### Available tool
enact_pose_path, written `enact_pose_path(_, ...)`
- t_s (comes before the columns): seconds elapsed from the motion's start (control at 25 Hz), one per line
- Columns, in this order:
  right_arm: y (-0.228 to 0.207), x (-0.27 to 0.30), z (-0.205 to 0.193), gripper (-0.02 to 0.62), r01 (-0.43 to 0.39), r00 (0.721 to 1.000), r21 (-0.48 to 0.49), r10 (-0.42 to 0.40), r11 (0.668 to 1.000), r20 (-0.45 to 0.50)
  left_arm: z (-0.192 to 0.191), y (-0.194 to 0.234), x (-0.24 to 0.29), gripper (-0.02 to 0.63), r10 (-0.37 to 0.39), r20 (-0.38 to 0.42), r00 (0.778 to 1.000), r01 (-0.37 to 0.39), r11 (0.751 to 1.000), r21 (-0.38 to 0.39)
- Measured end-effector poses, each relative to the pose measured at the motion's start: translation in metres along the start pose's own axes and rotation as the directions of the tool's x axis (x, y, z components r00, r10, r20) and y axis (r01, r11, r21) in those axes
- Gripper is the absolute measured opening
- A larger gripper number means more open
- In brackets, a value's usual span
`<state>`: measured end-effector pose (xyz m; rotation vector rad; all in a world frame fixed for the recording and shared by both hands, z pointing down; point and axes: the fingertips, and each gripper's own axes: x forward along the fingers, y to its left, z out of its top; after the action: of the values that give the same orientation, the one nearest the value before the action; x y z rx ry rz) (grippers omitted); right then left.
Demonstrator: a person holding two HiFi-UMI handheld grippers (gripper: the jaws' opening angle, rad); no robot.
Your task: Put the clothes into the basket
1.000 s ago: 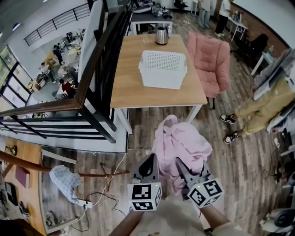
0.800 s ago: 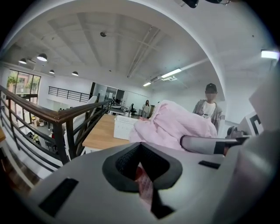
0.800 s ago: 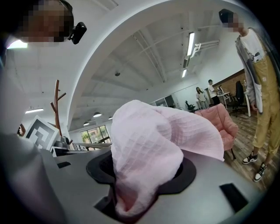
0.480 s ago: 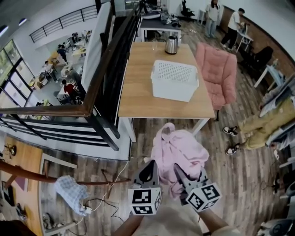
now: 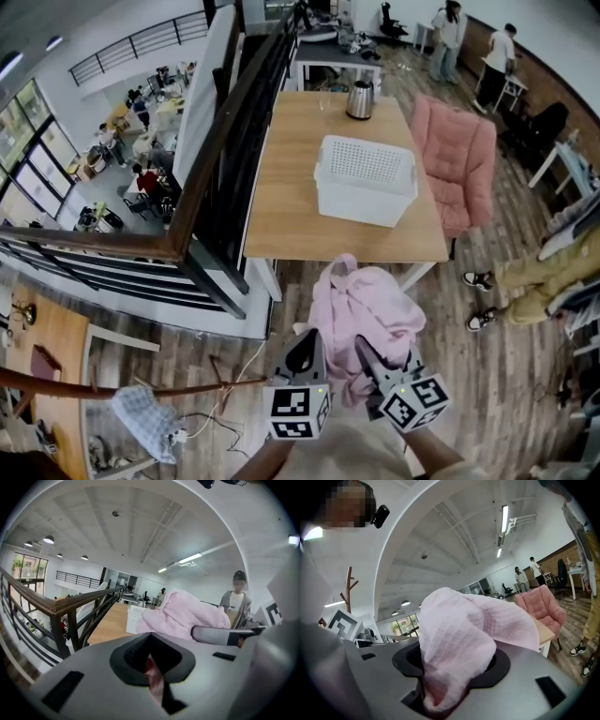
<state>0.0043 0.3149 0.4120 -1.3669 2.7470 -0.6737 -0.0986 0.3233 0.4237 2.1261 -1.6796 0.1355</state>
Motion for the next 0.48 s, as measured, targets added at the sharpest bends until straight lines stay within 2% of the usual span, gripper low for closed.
enact_pose_path(0.28,-0.043,0.043,0.018,0.236,-0.006,1.000,0.017,0.007,1.000,-0.026,0.012,0.002,0.059,0.000,0.009,-0.026,1.000,-0.009,1.000,-0.015)
enact_pose_path(0.48,-0.071,0.071,0.044,0.236,-0.022,1.000,0.008,0.023,1.000,-0.022,0.029,-0.002,0.106,0.000,0.011,-0.047,0.999,-0.011,1.000,0.011)
